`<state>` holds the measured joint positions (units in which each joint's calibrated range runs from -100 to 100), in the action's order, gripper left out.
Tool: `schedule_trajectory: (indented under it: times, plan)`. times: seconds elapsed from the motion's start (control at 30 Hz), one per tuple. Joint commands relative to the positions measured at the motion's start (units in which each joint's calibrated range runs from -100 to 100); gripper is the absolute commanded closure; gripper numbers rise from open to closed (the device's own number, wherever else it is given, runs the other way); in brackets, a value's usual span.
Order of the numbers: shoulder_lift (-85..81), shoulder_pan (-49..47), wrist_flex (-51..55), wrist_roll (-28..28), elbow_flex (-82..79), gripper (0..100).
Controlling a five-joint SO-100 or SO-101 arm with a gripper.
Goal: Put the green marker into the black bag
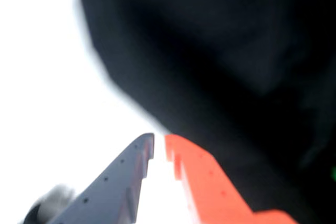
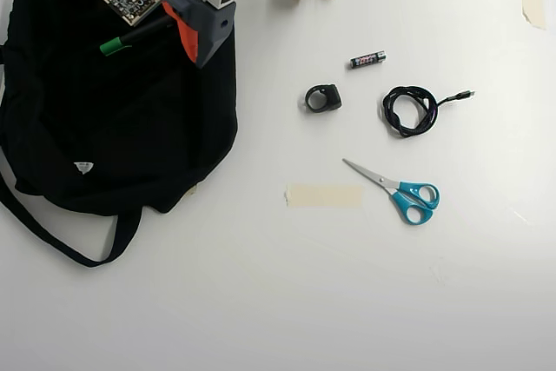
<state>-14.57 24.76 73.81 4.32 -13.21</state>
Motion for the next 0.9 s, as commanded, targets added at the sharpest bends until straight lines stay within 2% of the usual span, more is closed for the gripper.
schedule_trajectory:
  times: [0.0,0.17,0.33,0.53,0.87]
  plan:
    - [-2.61,-7.71,5.18,0.34,1.35,98]
    - [-2.77,-15.86,12.58,0.34,1.35,98]
    - [-2.77,-18.25,13.10,0.34,0.90,98]
    - [-5.84,-19.97,10.69,0.34,-4.58,98]
    - [-20.12,-26.03,0.78,0.29,-26.77,98]
